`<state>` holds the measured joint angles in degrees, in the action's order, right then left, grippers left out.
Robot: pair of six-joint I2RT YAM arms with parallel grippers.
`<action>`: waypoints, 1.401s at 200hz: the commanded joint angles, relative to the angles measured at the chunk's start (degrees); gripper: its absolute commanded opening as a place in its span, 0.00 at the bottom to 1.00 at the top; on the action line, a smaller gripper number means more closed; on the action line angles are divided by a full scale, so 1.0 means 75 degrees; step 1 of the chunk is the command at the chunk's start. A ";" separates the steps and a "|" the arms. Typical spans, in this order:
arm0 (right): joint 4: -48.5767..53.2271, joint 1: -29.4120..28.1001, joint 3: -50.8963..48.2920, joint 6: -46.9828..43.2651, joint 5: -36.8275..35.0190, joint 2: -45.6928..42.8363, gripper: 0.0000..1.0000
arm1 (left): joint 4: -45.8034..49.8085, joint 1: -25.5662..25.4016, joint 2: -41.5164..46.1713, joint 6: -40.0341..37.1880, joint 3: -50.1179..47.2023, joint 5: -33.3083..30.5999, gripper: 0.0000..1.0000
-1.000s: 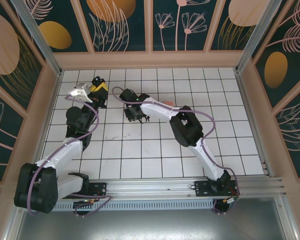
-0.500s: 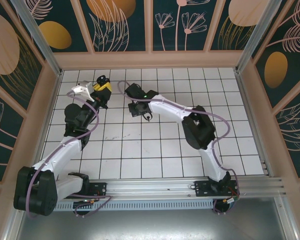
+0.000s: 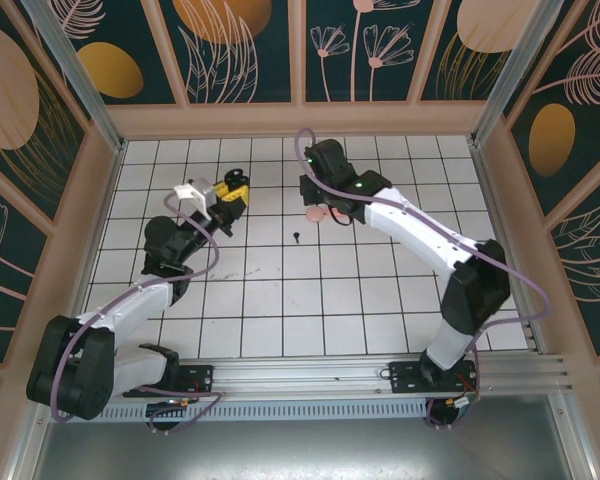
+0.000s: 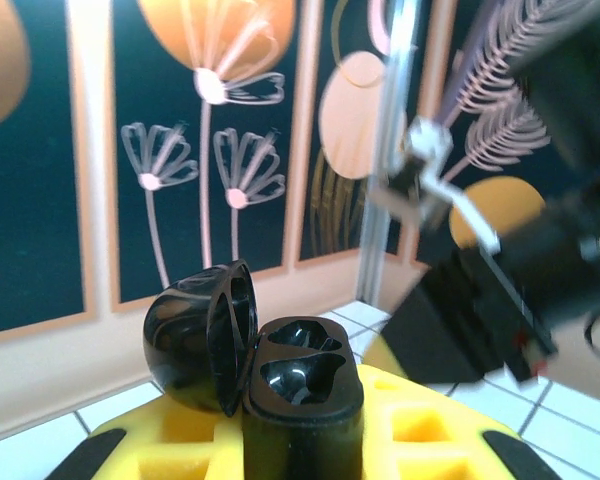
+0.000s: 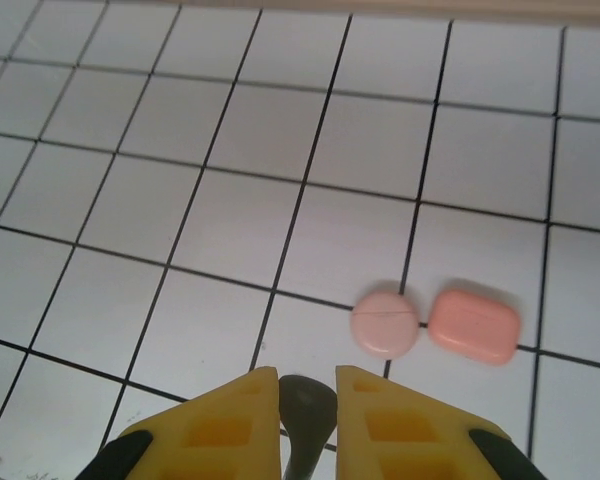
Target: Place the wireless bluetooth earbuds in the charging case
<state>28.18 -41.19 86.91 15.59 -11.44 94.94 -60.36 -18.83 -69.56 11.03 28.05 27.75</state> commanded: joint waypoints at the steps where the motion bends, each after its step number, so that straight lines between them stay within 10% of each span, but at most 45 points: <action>1: -0.0509 0.0008 -0.0439 -0.0335 -0.0344 -0.0864 0.17 | -0.1004 -0.0313 -0.0278 -0.0993 -0.0328 0.0343 0.00; 128: -0.3543 -0.0057 -0.3113 -0.1504 0.2064 -0.3881 0.19 | -0.2923 -0.1565 -0.2570 -0.1432 0.0377 0.0854 0.00; 280: -0.4531 -0.0267 -0.3648 -0.1323 0.3331 -0.3742 0.19 | -0.3114 -0.1884 -0.2995 -0.0870 0.1403 0.1515 0.00</action>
<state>-2.90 -42.39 59.68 4.99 11.99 66.06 -81.41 -32.60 -91.90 3.25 36.69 37.54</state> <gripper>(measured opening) 0.191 0.219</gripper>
